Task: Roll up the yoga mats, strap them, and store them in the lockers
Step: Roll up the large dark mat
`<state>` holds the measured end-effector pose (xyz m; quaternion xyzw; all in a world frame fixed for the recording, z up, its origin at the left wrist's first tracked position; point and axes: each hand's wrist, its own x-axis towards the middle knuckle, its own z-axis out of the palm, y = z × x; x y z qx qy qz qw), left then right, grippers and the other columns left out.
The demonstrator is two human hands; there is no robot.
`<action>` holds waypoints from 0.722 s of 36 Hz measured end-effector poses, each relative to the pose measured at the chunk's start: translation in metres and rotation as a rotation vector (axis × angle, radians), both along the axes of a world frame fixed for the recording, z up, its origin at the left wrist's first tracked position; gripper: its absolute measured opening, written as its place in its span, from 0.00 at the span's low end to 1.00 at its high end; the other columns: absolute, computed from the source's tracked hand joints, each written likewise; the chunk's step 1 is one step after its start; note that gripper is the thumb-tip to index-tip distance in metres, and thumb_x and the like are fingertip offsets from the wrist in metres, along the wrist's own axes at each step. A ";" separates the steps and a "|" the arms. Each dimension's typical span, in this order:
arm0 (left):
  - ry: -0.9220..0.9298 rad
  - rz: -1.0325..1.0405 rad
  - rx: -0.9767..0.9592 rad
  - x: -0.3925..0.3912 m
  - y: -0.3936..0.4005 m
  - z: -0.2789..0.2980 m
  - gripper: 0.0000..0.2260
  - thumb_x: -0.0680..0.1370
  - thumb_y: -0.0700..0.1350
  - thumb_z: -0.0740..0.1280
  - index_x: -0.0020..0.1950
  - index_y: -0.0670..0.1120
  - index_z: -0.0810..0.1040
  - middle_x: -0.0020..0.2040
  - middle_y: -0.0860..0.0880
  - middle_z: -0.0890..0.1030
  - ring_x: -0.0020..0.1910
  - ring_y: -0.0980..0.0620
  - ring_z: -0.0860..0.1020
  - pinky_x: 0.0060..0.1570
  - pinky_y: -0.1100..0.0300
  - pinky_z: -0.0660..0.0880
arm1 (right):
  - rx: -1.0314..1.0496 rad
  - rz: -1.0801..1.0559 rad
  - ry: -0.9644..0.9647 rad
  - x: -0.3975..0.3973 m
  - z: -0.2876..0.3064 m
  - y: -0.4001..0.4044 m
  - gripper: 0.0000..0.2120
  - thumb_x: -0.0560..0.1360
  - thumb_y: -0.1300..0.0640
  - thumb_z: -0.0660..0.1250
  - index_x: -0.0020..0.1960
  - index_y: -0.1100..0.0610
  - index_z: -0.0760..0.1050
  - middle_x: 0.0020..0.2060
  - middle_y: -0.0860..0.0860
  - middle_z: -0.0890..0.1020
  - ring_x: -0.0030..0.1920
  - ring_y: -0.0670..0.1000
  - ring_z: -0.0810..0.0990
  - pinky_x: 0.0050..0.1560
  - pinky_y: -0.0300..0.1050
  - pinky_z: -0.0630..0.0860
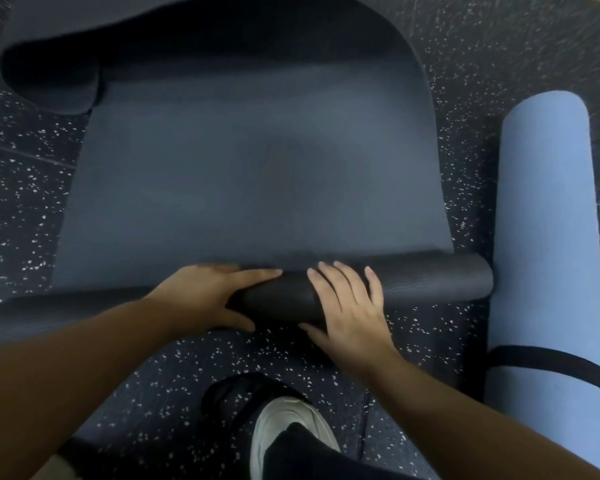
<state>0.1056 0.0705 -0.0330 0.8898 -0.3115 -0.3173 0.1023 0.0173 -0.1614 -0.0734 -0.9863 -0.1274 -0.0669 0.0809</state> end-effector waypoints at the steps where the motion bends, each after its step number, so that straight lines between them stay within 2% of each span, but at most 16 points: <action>1: 0.013 0.003 -0.015 -0.002 0.001 0.000 0.38 0.68 0.69 0.67 0.71 0.73 0.47 0.63 0.58 0.73 0.63 0.55 0.70 0.58 0.63 0.66 | -0.001 0.003 -0.001 -0.003 -0.001 -0.001 0.41 0.63 0.42 0.77 0.70 0.56 0.65 0.65 0.54 0.76 0.67 0.55 0.68 0.70 0.59 0.54; 4: 0.084 0.021 -0.059 -0.005 0.001 0.001 0.42 0.58 0.81 0.58 0.70 0.74 0.52 0.72 0.64 0.66 0.70 0.59 0.64 0.62 0.67 0.61 | -0.023 0.038 -0.009 -0.010 -0.001 -0.003 0.39 0.65 0.40 0.75 0.68 0.56 0.66 0.62 0.56 0.77 0.64 0.56 0.69 0.68 0.60 0.57; 7: 0.183 0.059 -0.084 -0.005 0.001 -0.001 0.48 0.50 0.85 0.41 0.70 0.76 0.53 0.72 0.66 0.65 0.69 0.59 0.66 0.61 0.67 0.61 | -0.049 0.105 0.022 -0.010 0.003 -0.007 0.31 0.71 0.38 0.63 0.67 0.55 0.66 0.60 0.57 0.78 0.59 0.59 0.74 0.63 0.59 0.61; 10: 0.157 0.089 -0.115 -0.008 0.001 -0.008 0.47 0.52 0.85 0.39 0.70 0.75 0.55 0.69 0.62 0.70 0.67 0.58 0.69 0.61 0.65 0.64 | -0.086 0.138 0.093 -0.003 0.004 -0.011 0.30 0.73 0.36 0.56 0.67 0.54 0.66 0.58 0.57 0.78 0.55 0.61 0.77 0.59 0.58 0.63; 13: -0.002 0.113 -0.121 -0.013 0.003 -0.014 0.47 0.58 0.83 0.36 0.73 0.68 0.61 0.63 0.57 0.73 0.62 0.54 0.73 0.58 0.62 0.68 | -0.141 0.147 0.114 0.008 0.006 -0.011 0.31 0.73 0.34 0.54 0.67 0.54 0.67 0.54 0.56 0.79 0.51 0.59 0.78 0.56 0.57 0.69; 16: -0.204 0.098 -0.137 -0.016 0.004 -0.017 0.41 0.70 0.77 0.39 0.73 0.58 0.68 0.58 0.52 0.77 0.56 0.48 0.78 0.55 0.53 0.75 | -0.161 0.141 0.137 0.021 0.011 -0.009 0.32 0.73 0.33 0.53 0.64 0.54 0.74 0.47 0.56 0.80 0.45 0.59 0.78 0.49 0.56 0.74; 19: -0.415 0.035 -0.135 -0.024 0.007 -0.018 0.29 0.75 0.69 0.52 0.68 0.53 0.70 0.54 0.50 0.79 0.49 0.47 0.81 0.44 0.52 0.78 | -0.170 0.101 0.193 0.036 0.014 -0.006 0.31 0.74 0.33 0.50 0.61 0.53 0.76 0.43 0.55 0.81 0.42 0.60 0.79 0.45 0.55 0.75; 22: -0.558 0.033 -0.214 -0.030 0.010 -0.018 0.23 0.73 0.62 0.58 0.64 0.53 0.72 0.58 0.47 0.77 0.53 0.46 0.77 0.48 0.50 0.76 | -0.182 0.078 0.268 0.048 0.017 -0.003 0.33 0.75 0.32 0.45 0.63 0.51 0.75 0.44 0.54 0.81 0.44 0.59 0.79 0.46 0.54 0.73; 26: -0.657 0.014 -0.256 -0.041 0.010 -0.024 0.18 0.76 0.53 0.60 0.64 0.50 0.77 0.60 0.45 0.79 0.58 0.45 0.74 0.55 0.47 0.71 | -0.220 0.076 0.330 0.054 0.025 -0.001 0.39 0.72 0.30 0.36 0.70 0.48 0.69 0.54 0.52 0.79 0.55 0.58 0.77 0.55 0.53 0.69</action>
